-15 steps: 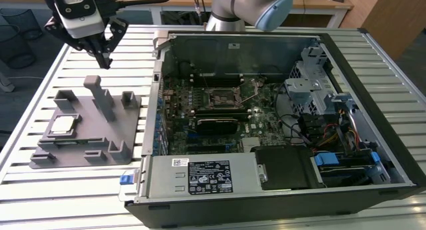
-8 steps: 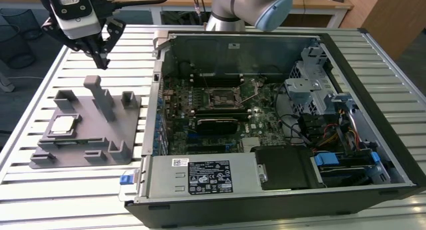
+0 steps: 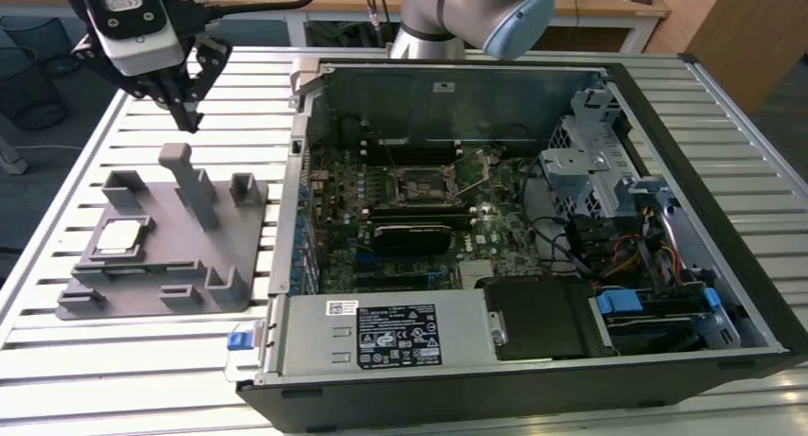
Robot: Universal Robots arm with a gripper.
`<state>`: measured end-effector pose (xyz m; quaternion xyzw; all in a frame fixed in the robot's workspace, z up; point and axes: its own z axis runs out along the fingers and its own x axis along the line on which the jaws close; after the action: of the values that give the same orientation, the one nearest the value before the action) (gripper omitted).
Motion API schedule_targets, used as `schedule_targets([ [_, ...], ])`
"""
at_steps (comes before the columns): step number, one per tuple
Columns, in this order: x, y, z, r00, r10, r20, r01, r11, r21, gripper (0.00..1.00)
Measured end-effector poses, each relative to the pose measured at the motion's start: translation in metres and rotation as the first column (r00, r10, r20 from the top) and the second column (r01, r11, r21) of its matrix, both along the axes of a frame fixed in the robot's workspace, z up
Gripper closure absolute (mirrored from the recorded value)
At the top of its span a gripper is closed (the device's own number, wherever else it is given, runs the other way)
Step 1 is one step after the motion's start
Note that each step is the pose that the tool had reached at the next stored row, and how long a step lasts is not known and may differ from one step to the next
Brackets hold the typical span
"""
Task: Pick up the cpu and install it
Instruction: 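Reach for the cpu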
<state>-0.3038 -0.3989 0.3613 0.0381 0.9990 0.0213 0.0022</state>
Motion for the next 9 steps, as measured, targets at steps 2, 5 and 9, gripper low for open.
schedule_targets([
  [2, -0.0014, 0.0, -0.0004, 1.0, 0.0, -0.0003, 0.0, 1.0, 0.0, 0.89],
  [5, -0.0035, 0.0, -0.0008, 1.0, 0.0, -0.0009, 0.0, 1.0, 0.0, 0.89],
  [9, -0.0064, 0.0, -0.0014, 1.0, 0.0, -0.0016, 0.0, 1.0, 0.0, 0.89],
])
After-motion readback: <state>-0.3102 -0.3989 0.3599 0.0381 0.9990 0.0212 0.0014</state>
